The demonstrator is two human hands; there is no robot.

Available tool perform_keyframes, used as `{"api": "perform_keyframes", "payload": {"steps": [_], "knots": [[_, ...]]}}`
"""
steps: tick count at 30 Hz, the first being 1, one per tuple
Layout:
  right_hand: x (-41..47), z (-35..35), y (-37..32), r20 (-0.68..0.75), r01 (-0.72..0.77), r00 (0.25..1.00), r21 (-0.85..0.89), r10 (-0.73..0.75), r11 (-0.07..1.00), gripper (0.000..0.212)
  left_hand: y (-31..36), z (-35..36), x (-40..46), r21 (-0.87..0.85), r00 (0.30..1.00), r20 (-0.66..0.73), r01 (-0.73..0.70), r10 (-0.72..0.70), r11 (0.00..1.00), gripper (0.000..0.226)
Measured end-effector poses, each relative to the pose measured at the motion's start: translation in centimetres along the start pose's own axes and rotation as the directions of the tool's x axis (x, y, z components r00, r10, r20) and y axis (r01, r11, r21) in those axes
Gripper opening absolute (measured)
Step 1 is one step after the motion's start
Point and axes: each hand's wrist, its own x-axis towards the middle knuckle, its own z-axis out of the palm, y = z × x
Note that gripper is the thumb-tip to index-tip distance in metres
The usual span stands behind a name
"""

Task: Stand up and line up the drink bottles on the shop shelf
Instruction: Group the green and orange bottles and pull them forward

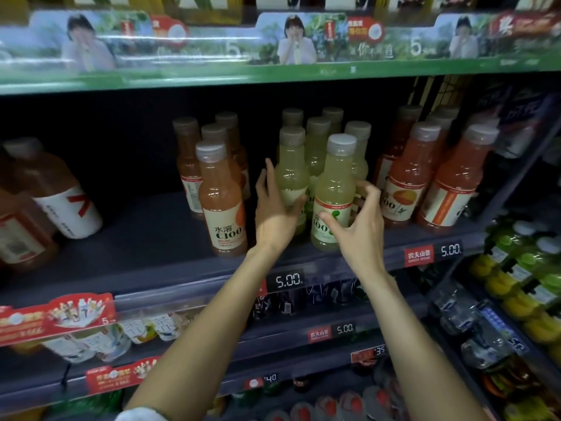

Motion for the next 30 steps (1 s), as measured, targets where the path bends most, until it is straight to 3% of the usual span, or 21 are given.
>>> {"api": "perform_keyframes", "payload": {"steps": [2, 5, 8, 12, 16, 20, 23, 27, 30], "knots": [[-0.3, 0.0, 0.4, 0.071, 0.042, 0.997, -0.058, -0.038, 0.997, 0.072, 0.2, -0.1, -0.9, -0.074, 1.0, 0.003, -0.009, 0.009, 0.997, 0.086], [-1.3, -0.2, 0.8, 0.18, 0.093, 0.983, -0.28, -0.043, 0.956, 0.083, 0.1, -0.9, -2.8, -0.072, 0.994, 0.042, -0.094, 0.098, 0.993, 0.086], [-2.9, -0.7, 0.2, 0.169, 0.14, 0.983, -0.392, -0.079, 0.909, 0.076, 0.4, -2.7, -5.0, -0.055, 0.982, 0.03, -0.183, 0.185, 0.981, 0.075], [-5.9, 0.4, -3.3, 0.114, 0.291, 0.956, -0.284, -0.27, 0.914, 0.037, 0.0, -8.3, -7.6, -0.07, 0.945, -0.004, -0.325, 0.326, 0.943, 0.052], [-9.2, 4.2, -8.3, 0.22, 0.337, 0.925, -0.105, -0.309, 0.935, 0.021, -3.3, -16.3, -9.1, 0.193, 0.892, -0.037, -0.435, 0.45, 0.88, 0.045], [-12.4, 11.3, -13.2, 0.356, 0.315, 0.886, 0.008, -0.297, 0.949, 0.017, -9.3, -26.2, -10.4, 0.371, 0.906, -0.195, -0.287, 0.376, 0.883, 0.04], [-13.8, 17.2, -16.5, 0.449, 0.282, 0.842, 0.104, -0.298, 0.954, 0.019, -13.0, -32.8, -10.9, 0.441, 0.866, -0.349, -0.184, 0.357, 0.878, 0.037], [-13.7, 24.6, -21.3, 0.496, 0.239, 0.81, 0.206, -0.312, 0.949, 0.039, -15.9, -39.4, -11.2, 0.415, 0.804, -0.529, -0.034, 0.272, 0.909, 0.05], [-12.7, 28.0, -24.9, 0.502, 0.182, 0.803, 0.305, -0.321, 0.935, 0.056, -16.7, -41.4, -10.9, 0.392, 0.81, -0.553, 0.047, 0.195, 0.919, 0.066]]}}
